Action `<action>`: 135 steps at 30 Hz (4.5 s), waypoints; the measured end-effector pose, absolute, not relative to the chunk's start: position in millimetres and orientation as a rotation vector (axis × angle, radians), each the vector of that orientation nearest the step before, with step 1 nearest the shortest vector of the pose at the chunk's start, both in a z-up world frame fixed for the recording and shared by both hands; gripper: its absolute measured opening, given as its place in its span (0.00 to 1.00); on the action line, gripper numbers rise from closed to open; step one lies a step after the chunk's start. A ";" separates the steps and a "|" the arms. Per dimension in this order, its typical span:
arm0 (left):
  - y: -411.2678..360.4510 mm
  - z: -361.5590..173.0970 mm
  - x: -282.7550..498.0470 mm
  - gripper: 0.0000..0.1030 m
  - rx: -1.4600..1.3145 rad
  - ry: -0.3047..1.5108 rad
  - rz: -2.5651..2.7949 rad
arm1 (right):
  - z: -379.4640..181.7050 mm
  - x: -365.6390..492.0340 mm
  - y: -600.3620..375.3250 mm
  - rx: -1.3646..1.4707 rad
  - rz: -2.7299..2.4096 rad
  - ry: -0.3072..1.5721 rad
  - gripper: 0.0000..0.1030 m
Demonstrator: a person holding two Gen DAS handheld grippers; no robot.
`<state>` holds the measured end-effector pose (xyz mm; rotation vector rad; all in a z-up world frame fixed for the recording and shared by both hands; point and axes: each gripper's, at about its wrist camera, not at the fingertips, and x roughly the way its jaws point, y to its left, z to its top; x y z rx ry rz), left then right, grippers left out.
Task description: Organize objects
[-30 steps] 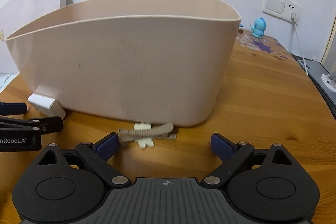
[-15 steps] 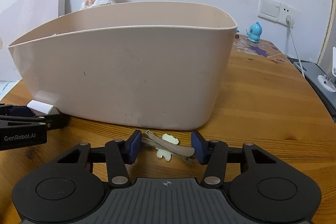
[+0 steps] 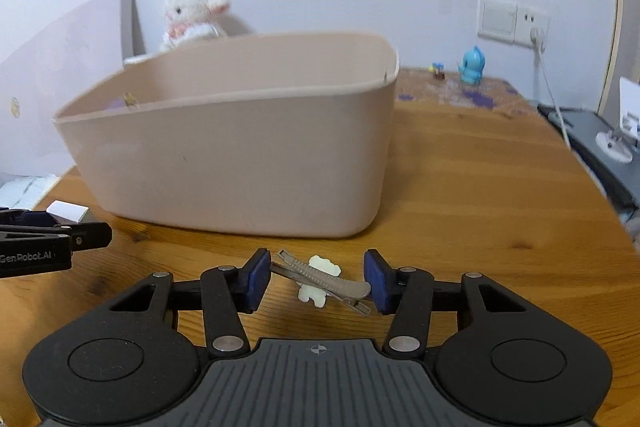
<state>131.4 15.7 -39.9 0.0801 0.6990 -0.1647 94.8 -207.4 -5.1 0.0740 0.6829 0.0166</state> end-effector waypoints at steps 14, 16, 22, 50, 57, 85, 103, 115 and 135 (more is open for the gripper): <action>9.3 35.0 118.1 0.59 0.117 0.572 -0.206 | 90.2 77.8 -219.2 0.034 0.052 0.471 0.46; 6.3 42.8 126.9 0.59 0.123 0.554 -0.198 | 98.7 85.4 -218.5 0.026 0.055 0.451 0.46; -5.8 55.4 166.0 0.59 0.131 0.552 -0.174 | 112.5 116.1 -217.1 0.038 0.063 0.428 0.46; -45.8 8.8 243.3 0.77 0.204 0.815 -0.165 | 49.6 202.6 -195.7 -0.027 0.049 0.721 0.75; -40.8 31.2 224.9 0.83 0.199 0.746 -0.159 | 73.8 181.5 -205.3 -0.007 0.023 0.668 0.92; -0.7 78.1 80.6 0.84 0.135 0.675 -0.157 | 110.2 49.4 -201.3 0.014 0.006 0.641 1.00; 12.5 80.4 15.4 0.84 0.105 0.677 -0.167 | 118.7 -9.0 -191.9 0.001 0.026 0.645 1.00; 14.3 81.2 -15.9 0.84 0.128 0.665 -0.171 | 119.9 -33.5 -192.2 -0.015 0.017 0.661 1.00; 16.6 85.6 -36.2 0.84 0.139 0.656 -0.179 | 127.6 -57.2 -198.2 -0.012 -0.019 0.664 1.00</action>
